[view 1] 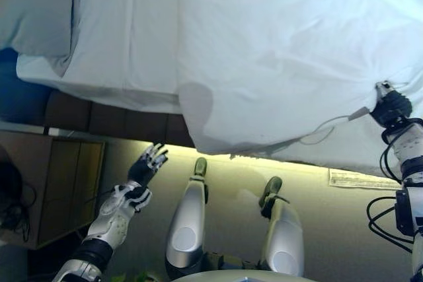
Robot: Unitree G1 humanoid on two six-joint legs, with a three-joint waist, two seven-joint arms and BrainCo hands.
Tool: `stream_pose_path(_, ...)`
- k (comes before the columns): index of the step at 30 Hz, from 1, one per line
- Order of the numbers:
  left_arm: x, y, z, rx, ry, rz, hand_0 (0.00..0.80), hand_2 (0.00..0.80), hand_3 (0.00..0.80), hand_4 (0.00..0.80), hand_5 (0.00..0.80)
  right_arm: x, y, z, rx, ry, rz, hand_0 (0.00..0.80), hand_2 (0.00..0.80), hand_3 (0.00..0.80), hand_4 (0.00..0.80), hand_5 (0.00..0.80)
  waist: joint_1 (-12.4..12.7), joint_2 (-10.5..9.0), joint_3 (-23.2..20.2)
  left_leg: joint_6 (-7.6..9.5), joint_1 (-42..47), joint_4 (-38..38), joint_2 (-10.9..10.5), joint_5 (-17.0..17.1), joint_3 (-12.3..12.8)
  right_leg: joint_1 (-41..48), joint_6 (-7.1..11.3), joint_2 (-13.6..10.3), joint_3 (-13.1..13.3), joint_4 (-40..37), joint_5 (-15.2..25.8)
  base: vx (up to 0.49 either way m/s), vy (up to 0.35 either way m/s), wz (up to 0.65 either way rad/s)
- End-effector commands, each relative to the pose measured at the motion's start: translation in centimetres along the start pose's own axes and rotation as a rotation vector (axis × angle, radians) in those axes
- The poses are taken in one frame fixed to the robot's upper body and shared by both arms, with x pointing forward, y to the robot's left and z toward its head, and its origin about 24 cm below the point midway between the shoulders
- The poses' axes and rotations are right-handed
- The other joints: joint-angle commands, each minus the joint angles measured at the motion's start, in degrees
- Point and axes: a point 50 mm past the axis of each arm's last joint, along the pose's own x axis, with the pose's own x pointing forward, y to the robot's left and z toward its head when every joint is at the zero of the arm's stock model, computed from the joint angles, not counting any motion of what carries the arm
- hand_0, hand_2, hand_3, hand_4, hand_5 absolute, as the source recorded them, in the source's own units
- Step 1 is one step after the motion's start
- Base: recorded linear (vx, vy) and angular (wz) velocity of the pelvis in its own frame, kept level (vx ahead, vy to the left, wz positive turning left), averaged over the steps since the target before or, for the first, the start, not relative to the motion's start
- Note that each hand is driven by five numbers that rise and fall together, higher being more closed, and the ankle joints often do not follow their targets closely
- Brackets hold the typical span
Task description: Make the bed neatly
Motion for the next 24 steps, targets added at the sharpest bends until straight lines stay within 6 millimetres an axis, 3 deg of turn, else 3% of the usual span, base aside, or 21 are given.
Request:
stream_pose_path(1,0.9,-0.6,0.5,0.065,0.076,-0.052,0.000,0.000,0.000,0.000,0.000,1.1,4.1,1.2,-0.025,-0.060,0.197,0.800,0.800,0.800,0.800,0.800,-2.05,-2.38,-5.49,0.18,3.34,-5.92,3.36,4.76,2.87,2.81,1.20,-0.63,0.82,-3.36,1.68,0.037,0.065,-0.16)
stream_pose_path(5,3.7,-4.6,1.7,-0.058,0.125,-0.179,0.000,0.000,0.000,0.000,0.000,1.8,6.6,-1.7,-0.042,0.011,0.259,0.800,0.800,0.800,0.800,0.800,-3.69,-4.07,-8.93,-0.48,8.36,-11.20,4.13,5.84,4.23,7.67,1.71,0.33,0.67,-9.04,3.35,0.032,0.018,-0.13)
stream_pose_path(11,5.4,-9.6,-1.3,-0.265,0.345,-0.319,0.000,0.000,0.000,0.000,0.000,2.4,9.0,-5.0,-0.051,0.129,0.291,0.800,0.800,0.800,0.800,0.800,-5.59,-5.94,-13.94,-0.99,13.96,-14.94,5.30,6.66,6.00,12.92,1.69,1.49,0.72,-12.82,3.95,0.093,-0.008,-0.15)
stream_pose_path(18,5.2,-15.6,-3.6,-0.825,0.531,-0.505,0.000,0.000,0.000,0.000,0.000,2.2,11.4,-9.6,-0.011,0.219,0.327,0.800,0.800,0.800,0.800,0.800,-7.69,-7.55,-18.64,-1.47,18.58,-16.92,6.67,5.98,7.86,16.84,1.32,2.75,1.22,-14.25,3.04,0.157,-0.045,-0.18)
stream_pose_path(21,5.2,-17.1,-4.2,-1.060,0.555,-0.483,0.000,0.000,0.000,0.000,0.000,1.8,12.2,-11.3,0.027,0.240,0.334,0.800,0.800,0.800,0.800,0.800,-8.35,-8.74,-19.91,-1.79,19.95,-17.70,7.48,5.76,8.50,18.00,1.22,3.44,1.42,-14.69,2.74,0.136,-0.118,-0.13)
stream_pose_path(24,5.2,-17.3,-4.4,-1.229,0.548,-0.413,0.000,0.000,0.000,0.000,0.000,1.5,12.3,-12.1,0.054,0.249,0.331,0.800,0.800,0.800,0.800,0.800,-8.55,-9.63,-20.44,-2.01,20.84,-18.16,8.03,5.63,8.78,18.73,1.11,3.92,1.50,-14.85,2.43,0.117,-0.115,-0.08)
